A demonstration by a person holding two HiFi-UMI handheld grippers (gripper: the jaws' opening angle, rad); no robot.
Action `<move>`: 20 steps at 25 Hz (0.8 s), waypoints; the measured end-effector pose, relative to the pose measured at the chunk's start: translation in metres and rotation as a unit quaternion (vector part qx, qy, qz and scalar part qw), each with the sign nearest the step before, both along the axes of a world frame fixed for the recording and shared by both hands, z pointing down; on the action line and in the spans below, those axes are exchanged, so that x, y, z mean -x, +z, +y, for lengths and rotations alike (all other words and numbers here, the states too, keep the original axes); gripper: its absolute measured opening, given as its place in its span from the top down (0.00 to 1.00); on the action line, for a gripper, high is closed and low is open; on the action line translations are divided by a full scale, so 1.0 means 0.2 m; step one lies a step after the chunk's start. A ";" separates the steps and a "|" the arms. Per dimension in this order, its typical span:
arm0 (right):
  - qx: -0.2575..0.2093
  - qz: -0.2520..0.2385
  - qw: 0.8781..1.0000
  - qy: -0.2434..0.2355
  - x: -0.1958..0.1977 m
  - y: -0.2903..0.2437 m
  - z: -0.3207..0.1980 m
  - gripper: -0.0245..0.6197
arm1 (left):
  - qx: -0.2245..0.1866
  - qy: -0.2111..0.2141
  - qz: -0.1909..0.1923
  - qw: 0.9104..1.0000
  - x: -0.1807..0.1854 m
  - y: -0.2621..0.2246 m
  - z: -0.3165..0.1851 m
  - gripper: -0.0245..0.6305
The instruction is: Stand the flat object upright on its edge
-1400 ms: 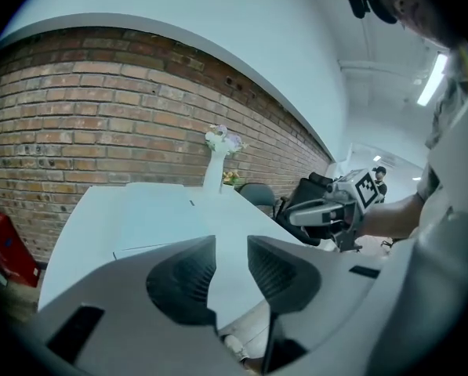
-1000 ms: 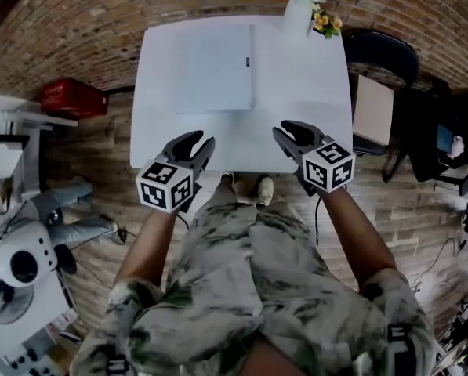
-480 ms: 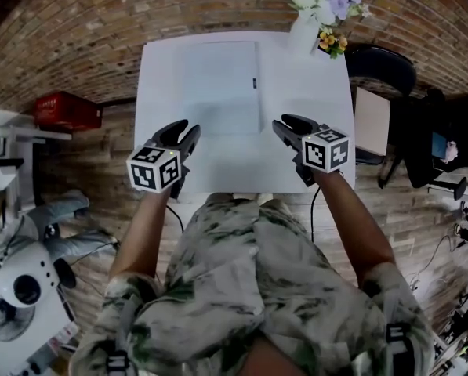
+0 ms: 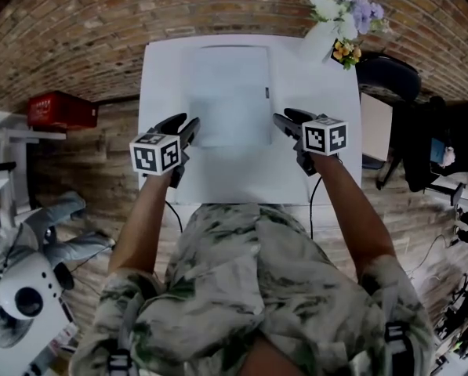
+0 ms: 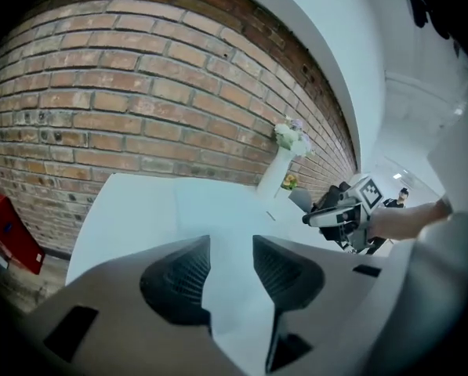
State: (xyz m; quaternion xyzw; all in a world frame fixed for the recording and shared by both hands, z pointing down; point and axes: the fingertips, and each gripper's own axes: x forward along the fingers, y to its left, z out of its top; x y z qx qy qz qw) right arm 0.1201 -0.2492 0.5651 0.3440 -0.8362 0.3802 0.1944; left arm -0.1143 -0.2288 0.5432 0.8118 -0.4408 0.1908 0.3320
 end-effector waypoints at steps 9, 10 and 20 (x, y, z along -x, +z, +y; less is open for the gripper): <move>0.052 -0.003 0.999 0.012 0.07 0.17 -0.22 0.65 | 0.055 0.004 0.024 0.998 0.08 0.24 -0.19 0.67; 0.058 -0.004 0.998 0.013 0.07 0.19 -0.23 0.64 | 0.062 0.004 0.027 0.998 0.09 0.27 -0.20 0.67; 0.119 -0.018 0.993 0.005 0.14 0.35 -0.35 0.61 | 0.123 -0.003 0.074 0.990 0.12 0.46 -0.35 0.62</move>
